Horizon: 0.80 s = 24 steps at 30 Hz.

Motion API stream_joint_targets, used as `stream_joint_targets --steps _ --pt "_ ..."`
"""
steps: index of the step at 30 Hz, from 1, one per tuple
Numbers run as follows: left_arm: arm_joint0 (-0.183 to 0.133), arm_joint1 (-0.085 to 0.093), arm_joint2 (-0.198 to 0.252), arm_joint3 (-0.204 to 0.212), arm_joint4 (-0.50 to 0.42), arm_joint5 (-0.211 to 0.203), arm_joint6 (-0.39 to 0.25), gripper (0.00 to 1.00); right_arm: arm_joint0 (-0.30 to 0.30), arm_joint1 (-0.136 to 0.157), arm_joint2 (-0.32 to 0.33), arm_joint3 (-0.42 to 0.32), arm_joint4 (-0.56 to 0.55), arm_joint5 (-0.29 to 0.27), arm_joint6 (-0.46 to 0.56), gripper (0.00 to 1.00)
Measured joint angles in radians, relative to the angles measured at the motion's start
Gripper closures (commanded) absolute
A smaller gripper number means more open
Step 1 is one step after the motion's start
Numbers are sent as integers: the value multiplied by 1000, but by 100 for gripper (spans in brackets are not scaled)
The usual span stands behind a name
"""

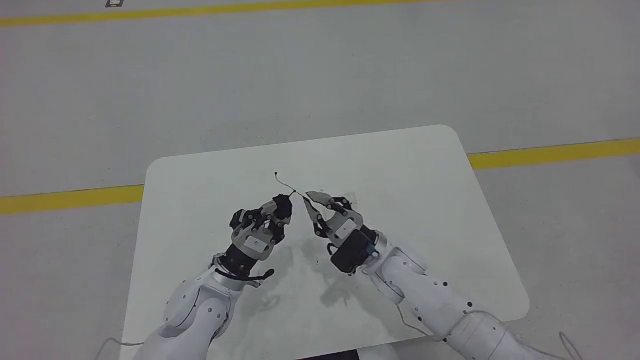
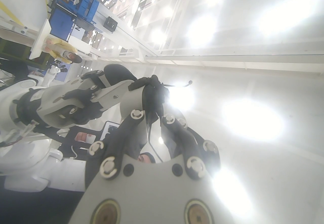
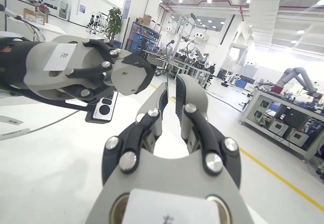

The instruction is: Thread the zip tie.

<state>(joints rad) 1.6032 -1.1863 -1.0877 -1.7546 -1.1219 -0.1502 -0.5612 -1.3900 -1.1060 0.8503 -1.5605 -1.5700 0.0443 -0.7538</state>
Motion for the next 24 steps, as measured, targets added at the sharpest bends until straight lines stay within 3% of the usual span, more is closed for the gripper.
stream_joint_targets --steps 3,6,24 --pt "0 0 0 0 0 0 0 100 0 -4 1 3 0 -4 1 91" --pt "0 0 0 0 0 0 0 100 1 -6 2 6 0 -9 4 100" --pt "0 0 0 0 0 0 0 100 0 -2 -8 24 0 -22 7 100"
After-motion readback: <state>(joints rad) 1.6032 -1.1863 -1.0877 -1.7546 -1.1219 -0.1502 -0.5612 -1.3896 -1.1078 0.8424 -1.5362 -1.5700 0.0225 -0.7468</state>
